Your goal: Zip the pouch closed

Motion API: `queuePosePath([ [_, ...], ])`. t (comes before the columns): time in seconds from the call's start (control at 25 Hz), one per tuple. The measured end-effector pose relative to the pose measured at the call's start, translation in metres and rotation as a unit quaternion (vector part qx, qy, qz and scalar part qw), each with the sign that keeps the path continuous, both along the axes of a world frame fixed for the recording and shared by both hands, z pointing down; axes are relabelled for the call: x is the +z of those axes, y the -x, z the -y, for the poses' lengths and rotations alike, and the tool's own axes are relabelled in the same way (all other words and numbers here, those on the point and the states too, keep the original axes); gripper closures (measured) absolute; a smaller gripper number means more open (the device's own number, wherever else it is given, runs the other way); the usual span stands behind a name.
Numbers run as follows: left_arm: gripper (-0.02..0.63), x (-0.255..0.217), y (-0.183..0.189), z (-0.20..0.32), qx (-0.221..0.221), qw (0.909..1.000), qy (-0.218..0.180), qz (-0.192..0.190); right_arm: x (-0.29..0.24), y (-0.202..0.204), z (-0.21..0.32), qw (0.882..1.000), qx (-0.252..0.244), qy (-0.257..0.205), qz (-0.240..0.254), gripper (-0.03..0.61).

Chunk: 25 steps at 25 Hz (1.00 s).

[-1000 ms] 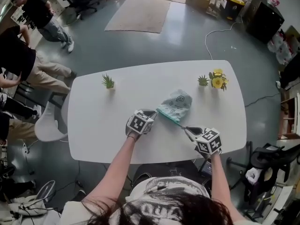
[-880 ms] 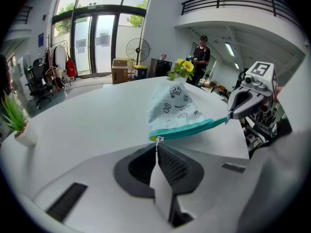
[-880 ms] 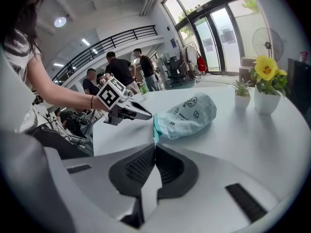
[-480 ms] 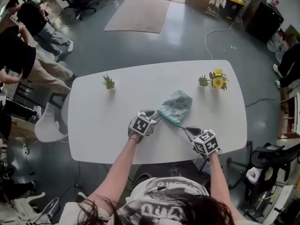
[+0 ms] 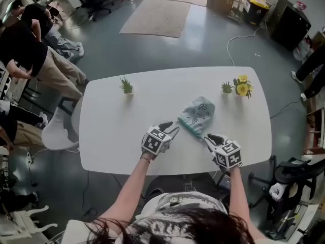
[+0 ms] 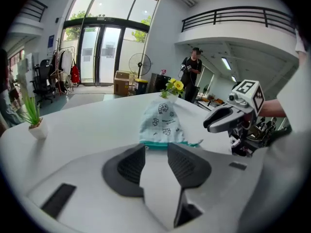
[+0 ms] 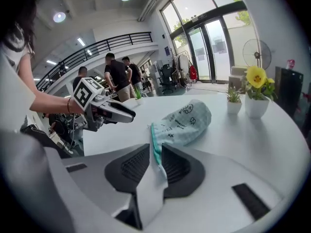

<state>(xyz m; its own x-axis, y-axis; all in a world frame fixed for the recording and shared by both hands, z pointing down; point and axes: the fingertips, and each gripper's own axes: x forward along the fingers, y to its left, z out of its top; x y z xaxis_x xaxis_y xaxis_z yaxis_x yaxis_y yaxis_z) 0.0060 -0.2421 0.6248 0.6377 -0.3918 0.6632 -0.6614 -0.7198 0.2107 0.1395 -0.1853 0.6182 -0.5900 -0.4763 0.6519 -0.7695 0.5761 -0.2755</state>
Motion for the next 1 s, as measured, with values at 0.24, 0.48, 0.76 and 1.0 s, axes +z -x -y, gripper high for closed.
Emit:
queuePosePath([
  [0.24,0.479,-0.038,0.008,-0.028,-0.005,0.9987,-0.033,-0.04,-0.032,0.021,-0.003,0.998,0.029,-0.047,0.042,0.502],
  [0.48,0.491,-0.068,0.021,-0.06,-0.005,0.9955,-0.061,-0.073,-0.061,0.047,-0.015,0.993,0.046,-0.088,0.066,0.519],
  [0.76,0.495,-0.086,0.033,-0.09,-0.016,0.9924,-0.07,-0.1,-0.084,0.064,-0.027,0.989,0.056,-0.116,0.076,0.52],
  [1.0,0.5,-0.094,0.036,-0.106,-0.034,0.9906,-0.075,-0.108,-0.096,0.069,-0.039,0.988,0.047,-0.122,0.087,0.523],
])
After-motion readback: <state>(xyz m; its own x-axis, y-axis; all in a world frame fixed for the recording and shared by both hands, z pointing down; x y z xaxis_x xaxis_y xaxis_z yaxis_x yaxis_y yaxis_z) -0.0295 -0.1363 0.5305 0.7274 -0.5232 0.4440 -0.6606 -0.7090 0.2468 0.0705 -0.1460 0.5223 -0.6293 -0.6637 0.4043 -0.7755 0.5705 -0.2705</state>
